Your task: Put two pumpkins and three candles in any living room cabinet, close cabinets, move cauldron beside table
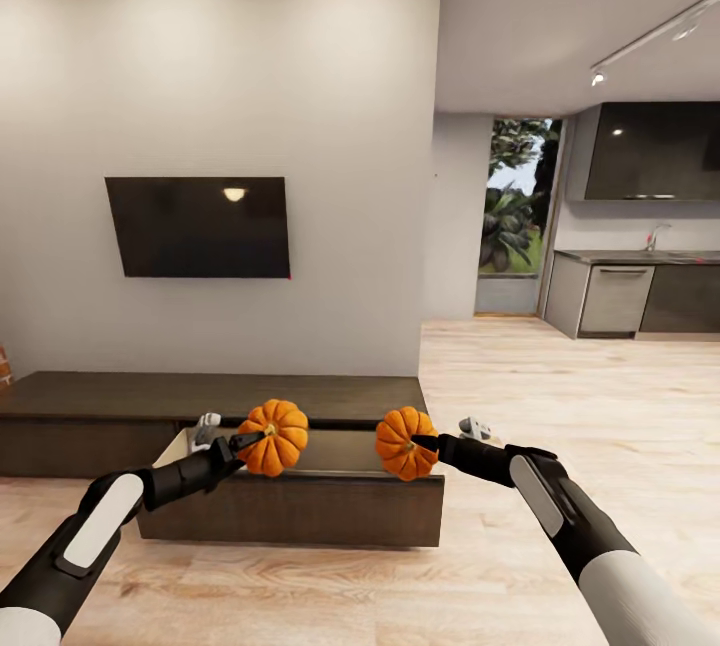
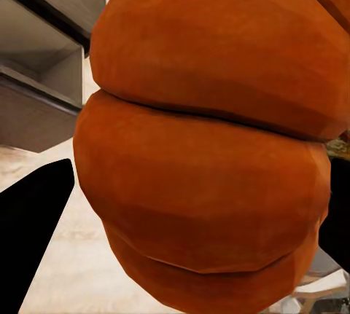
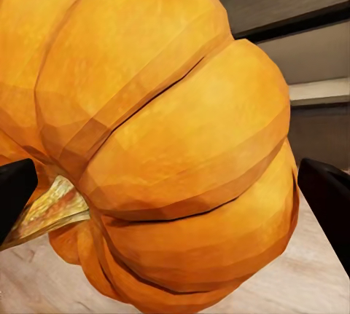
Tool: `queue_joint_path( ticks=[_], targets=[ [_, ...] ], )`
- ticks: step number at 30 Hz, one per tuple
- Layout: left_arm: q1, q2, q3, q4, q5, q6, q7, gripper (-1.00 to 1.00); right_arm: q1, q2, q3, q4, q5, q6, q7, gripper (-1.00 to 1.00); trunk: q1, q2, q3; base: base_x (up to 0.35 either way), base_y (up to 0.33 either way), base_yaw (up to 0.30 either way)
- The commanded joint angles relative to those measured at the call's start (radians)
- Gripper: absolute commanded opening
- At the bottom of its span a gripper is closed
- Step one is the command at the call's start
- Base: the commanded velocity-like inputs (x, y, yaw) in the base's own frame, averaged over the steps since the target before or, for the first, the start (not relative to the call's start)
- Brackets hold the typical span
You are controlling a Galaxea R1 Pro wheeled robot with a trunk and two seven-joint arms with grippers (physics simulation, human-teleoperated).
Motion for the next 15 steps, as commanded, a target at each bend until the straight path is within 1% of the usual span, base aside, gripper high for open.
queue_joint_path(
  ticks=[1,3,6,15],
  targets=[
    [-0.001,0.001,-0.001,-0.001,0.001,0.001,-0.002,-1.0,-0.001,-0.001,0.002,-0.001,-0.004,0.004,0.0,-1.0,0.0,-0.001,-0.001,0.0,0.0,0.0],
    [-0.001,0.001,-0.001,-0.003,-0.002,0.0,-0.002,-1.0,-0.001,-0.001,0.002,-0.001,-0.004,0.004,0.0,-1.0,0.0,-0.001,-0.001,0.071,0.0,0.0],
    [-0.001,0.0,-0.002,-0.003,-0.005,0.0,-0.001,-1.0,-0.001,-0.001,0.002,-0.001,-0.004,0.004,0.0,-1.0,0.0,-0.001,-0.001,0.238,0.0,0.0],
    [-0.001,-0.004,-0.007,-0.003,-0.009,0.0,0.0,-1.0,-0.001,-0.001,0.003,-0.001,-0.005,0.004,0.0,-1.0,0.0,-0.001,-0.001,0.33,-0.002,0.0]
  ],
)
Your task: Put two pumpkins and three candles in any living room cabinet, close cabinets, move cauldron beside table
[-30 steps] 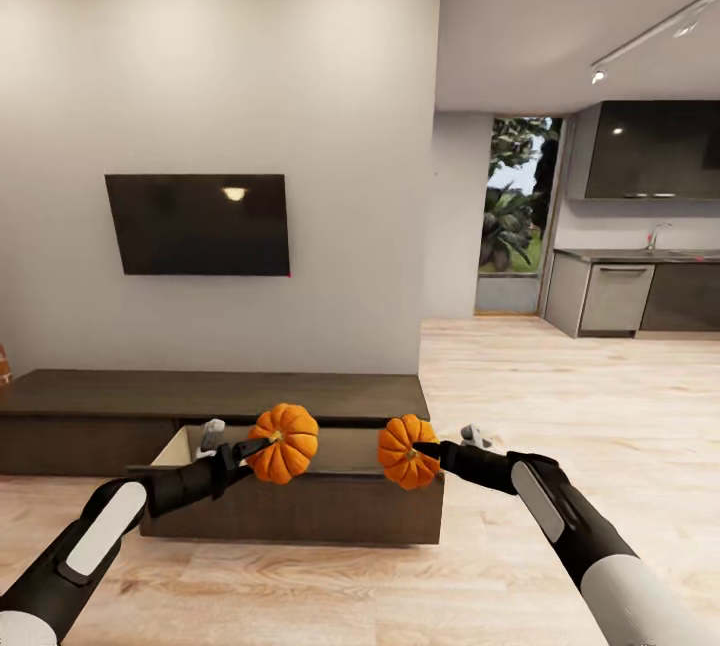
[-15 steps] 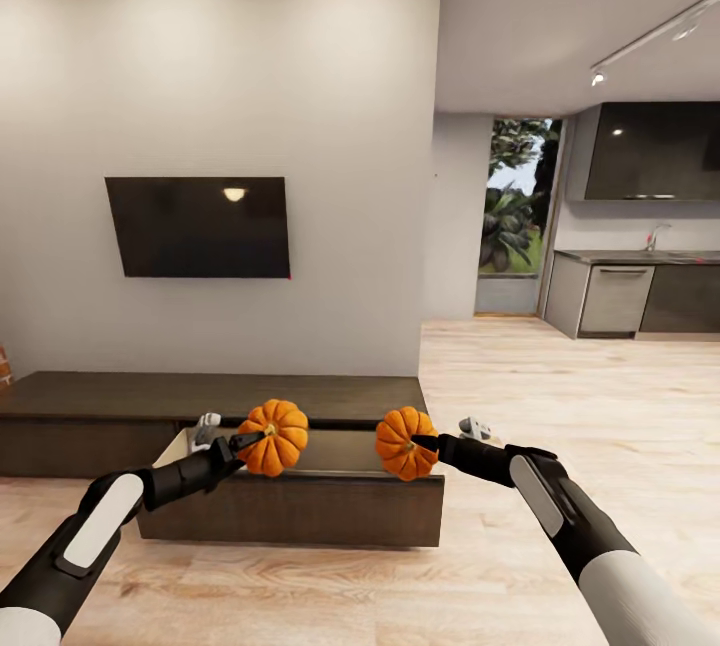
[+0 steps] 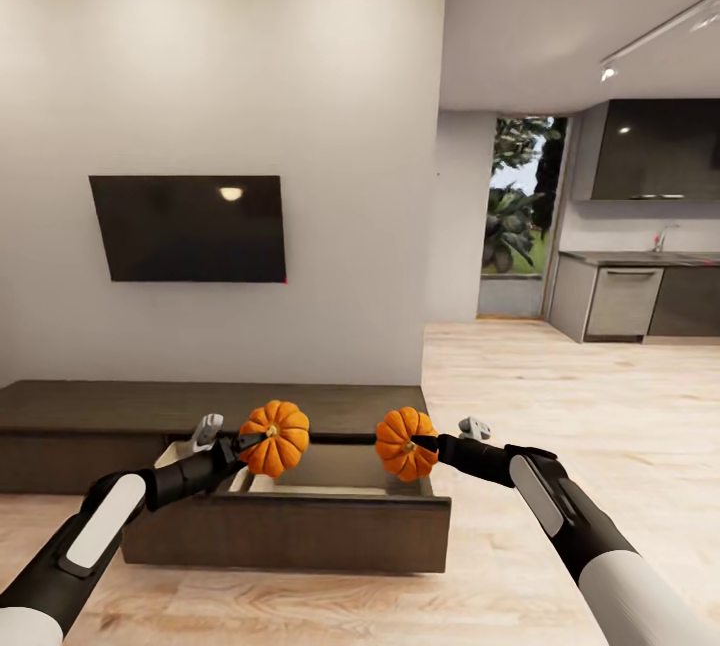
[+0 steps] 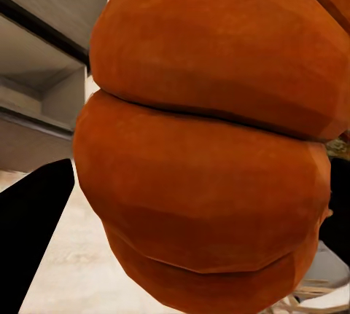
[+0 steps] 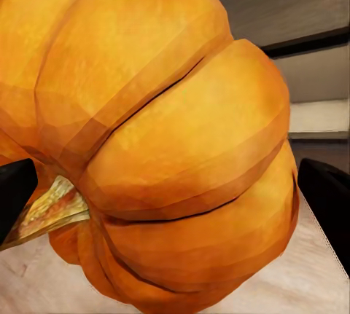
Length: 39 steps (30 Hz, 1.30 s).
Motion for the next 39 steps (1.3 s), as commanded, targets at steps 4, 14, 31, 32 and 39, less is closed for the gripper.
queue_joint_path(
  ticks=[4,14,31,32,39],
  targets=[
    [-0.001,0.0,-0.002,0.0,0.005,0.003,-0.002,-1.0,-0.001,0.0,0.002,-0.001,-0.006,0.004,-0.002,-1.0,0.001,-0.001,-0.001,0.327,-0.111,0.0],
    [-0.001,0.0,-0.008,0.0,0.002,0.003,0.001,-1.0,-0.001,0.055,0.053,-0.028,-0.005,0.006,-0.201,-1.0,0.001,-0.001,-0.001,0.245,-0.11,0.0],
    [-0.001,-0.057,0.001,-0.041,0.018,0.004,0.376,-1.0,-0.001,0.066,0.07,-0.044,-0.006,0.005,-0.237,-1.0,0.001,-0.001,-0.001,0.004,-0.002,0.0],
    [-0.001,-0.057,0.001,-0.044,0.018,0.004,0.379,-1.0,-0.001,0.066,0.07,-0.044,-0.006,0.005,-0.237,-1.0,0.001,-0.001,-0.001,0.0,0.0,0.0],
    [-0.001,-0.058,0.001,-0.049,0.018,0.004,0.384,-1.0,-0.001,0.066,0.071,-0.044,-0.006,0.005,-0.237,-1.0,0.001,-0.001,-0.001,0.14,0.002,0.0]
  ],
)
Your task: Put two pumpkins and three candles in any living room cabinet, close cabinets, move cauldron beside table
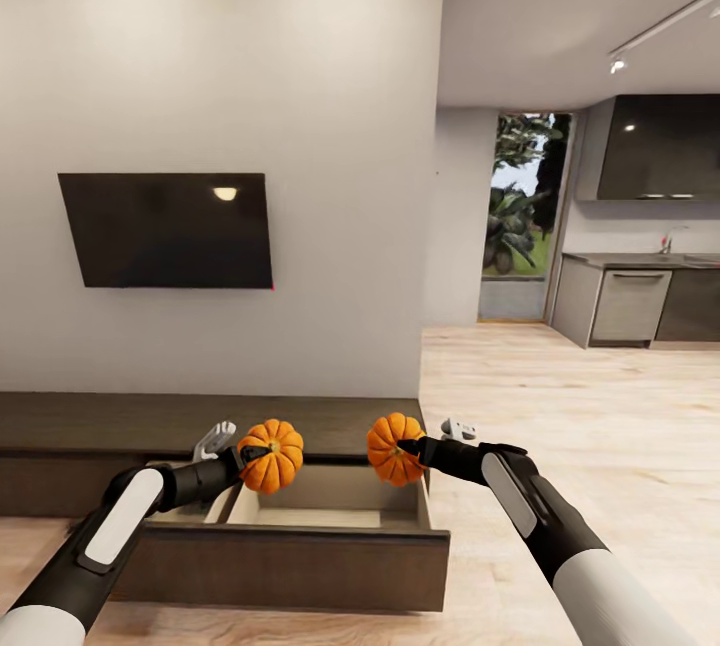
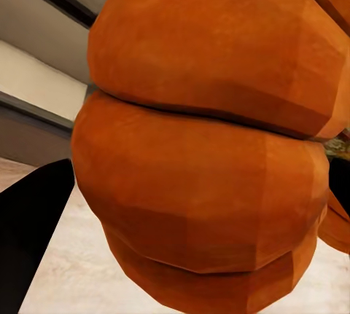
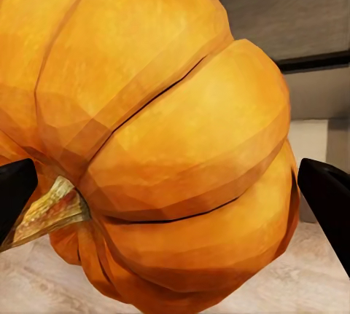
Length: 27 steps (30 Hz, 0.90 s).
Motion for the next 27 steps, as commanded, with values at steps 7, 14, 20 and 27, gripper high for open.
queue_joint_path(
  ticks=[7,14,20,27],
  targets=[
    [-0.001,0.001,-0.002,0.001,0.008,0.001,0.002,-1.0,-0.001,-0.001,0.002,-0.001,0.001,0.003,-0.001,-1.0,0.0,-0.001,-0.001,0.176,0.021,0.0],
    [-0.001,0.001,-0.003,0.0,0.008,0.001,0.001,-1.0,-0.001,0.0,0.002,-0.001,-0.001,0.004,-0.001,-1.0,0.0,-0.001,-0.001,0.08,0.11,0.0],
    [-0.001,0.001,-0.003,0.001,0.008,0.001,0.002,-1.0,-0.001,0.001,0.034,0.0,-0.001,0.004,-0.001,-1.0,0.0,-0.001,-0.001,0.13,0.105,0.0],
    [-0.001,0.001,-0.003,0.001,0.007,0.001,0.003,-1.0,-0.001,-0.001,0.044,0.001,-0.001,0.004,-0.001,-1.0,0.0,-0.001,-0.001,0.226,0.026,0.0]
  ],
)
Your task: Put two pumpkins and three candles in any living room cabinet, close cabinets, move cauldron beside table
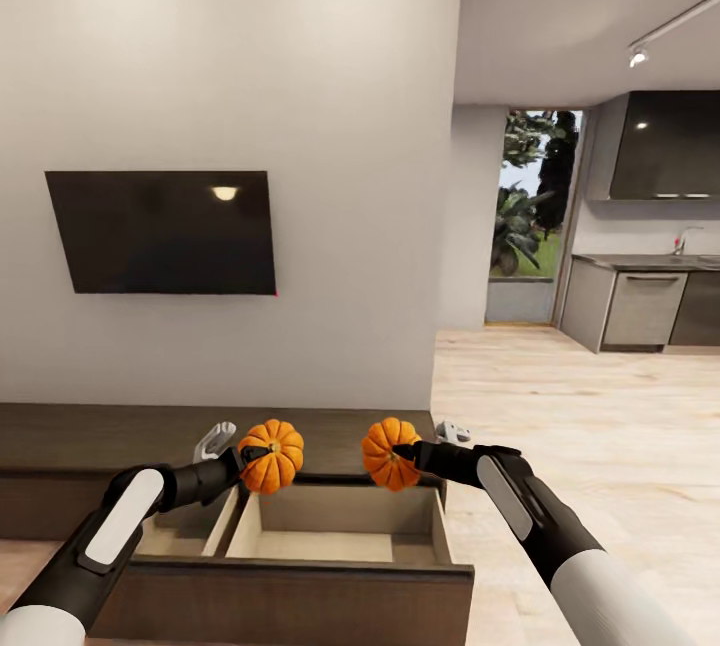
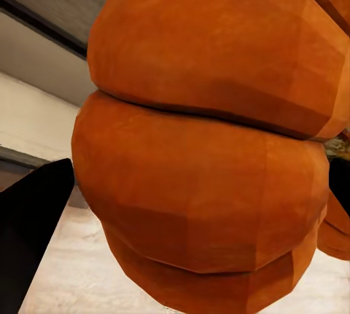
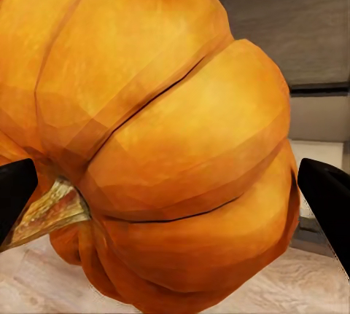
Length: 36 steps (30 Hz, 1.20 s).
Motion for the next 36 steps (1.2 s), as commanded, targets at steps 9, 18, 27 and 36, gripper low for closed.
queue_joint_path(
  ticks=[9,18,27,36],
  targets=[
    [-0.001,0.0,-0.003,-0.002,0.01,0.001,0.006,-1.0,-0.001,-0.001,0.002,-0.001,-0.001,0.003,0.0,-1.0,0.001,-0.001,-0.001,0.205,0.001,0.0],
    [-0.001,-0.001,-0.003,-0.003,0.011,0.001,0.003,-1.0,-0.001,-0.001,0.002,-0.001,-0.001,0.003,0.0,-1.0,0.001,-0.001,-0.001,0.029,0.072,0.0],
    [-0.001,0.0,-0.002,-0.005,0.011,0.001,0.001,-1.0,-0.001,0.0,0.007,-0.001,-0.002,0.003,0.001,-1.0,0.001,-0.001,-0.001,0.0,0.007,0.0],
    [-0.001,-0.002,-0.006,-0.004,0.012,0.002,0.004,-1.0,-0.001,0.0,0.014,-0.001,-0.002,0.003,0.002,-1.0,0.001,-0.001,-0.001,0.0,0.0,0.0]
  ],
)
